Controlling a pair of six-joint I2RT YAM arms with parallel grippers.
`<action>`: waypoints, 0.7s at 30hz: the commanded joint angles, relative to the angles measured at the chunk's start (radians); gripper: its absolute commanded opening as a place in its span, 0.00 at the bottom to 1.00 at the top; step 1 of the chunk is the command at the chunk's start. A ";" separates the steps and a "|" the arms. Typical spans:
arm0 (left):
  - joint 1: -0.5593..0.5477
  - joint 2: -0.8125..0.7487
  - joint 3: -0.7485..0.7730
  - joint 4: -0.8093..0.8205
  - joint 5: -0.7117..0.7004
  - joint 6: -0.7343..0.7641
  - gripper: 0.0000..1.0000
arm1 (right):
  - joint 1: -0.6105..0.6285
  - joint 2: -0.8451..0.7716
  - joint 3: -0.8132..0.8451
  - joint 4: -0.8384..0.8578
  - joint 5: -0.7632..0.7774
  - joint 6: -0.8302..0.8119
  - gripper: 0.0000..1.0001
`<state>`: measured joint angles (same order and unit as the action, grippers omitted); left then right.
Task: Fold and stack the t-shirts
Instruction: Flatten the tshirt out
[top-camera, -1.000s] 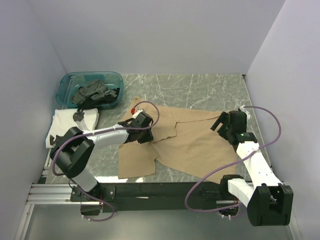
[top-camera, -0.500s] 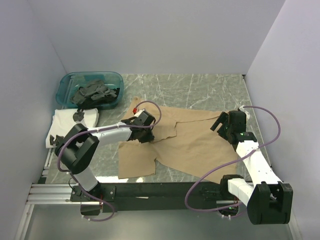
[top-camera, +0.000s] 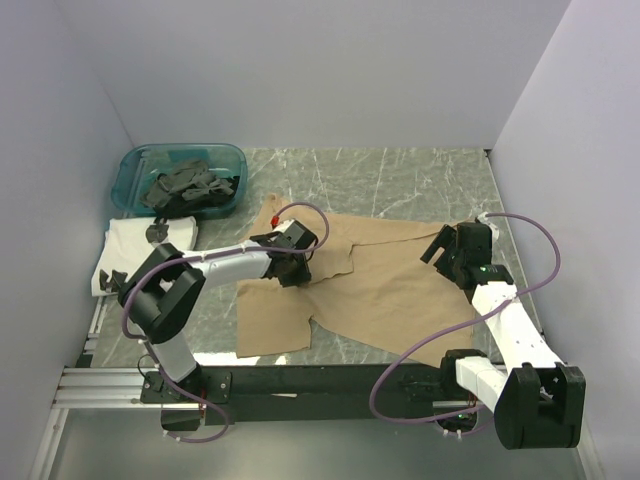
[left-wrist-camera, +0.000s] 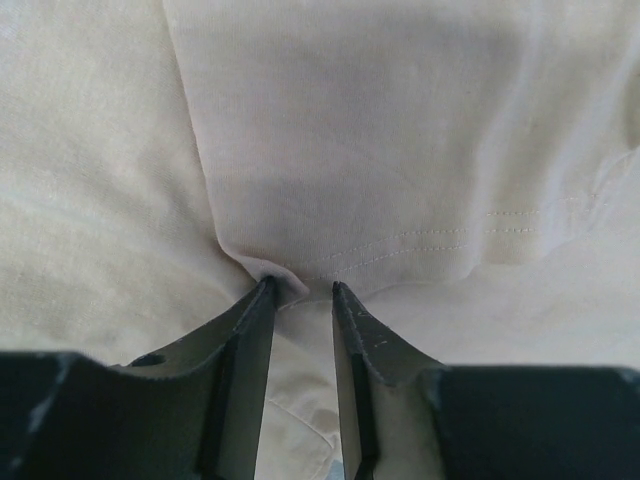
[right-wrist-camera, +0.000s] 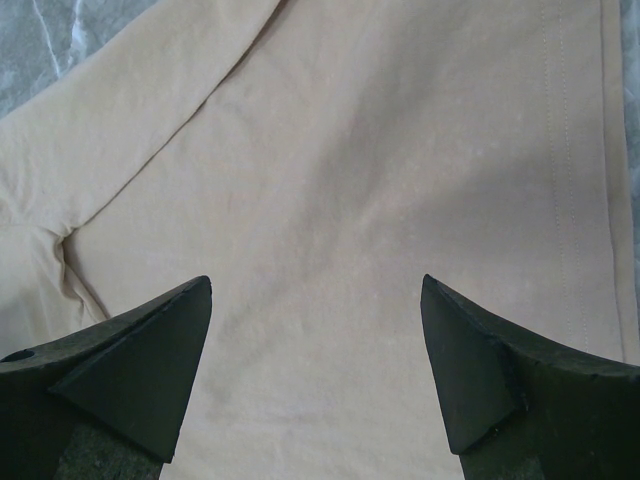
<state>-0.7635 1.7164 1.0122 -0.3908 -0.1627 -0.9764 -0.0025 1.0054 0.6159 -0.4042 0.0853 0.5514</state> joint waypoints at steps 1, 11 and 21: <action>-0.010 0.017 0.045 -0.034 -0.018 0.021 0.35 | -0.002 -0.002 -0.005 0.028 0.014 -0.015 0.91; -0.020 0.031 0.069 -0.118 -0.066 0.008 0.09 | -0.002 -0.024 -0.012 0.028 0.039 -0.007 0.91; -0.023 -0.109 0.038 0.003 -0.121 0.031 0.01 | -0.002 -0.028 -0.013 0.025 0.044 -0.008 0.91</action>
<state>-0.7807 1.6924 1.0470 -0.4534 -0.2329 -0.9623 -0.0025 1.0027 0.6140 -0.4042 0.1066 0.5518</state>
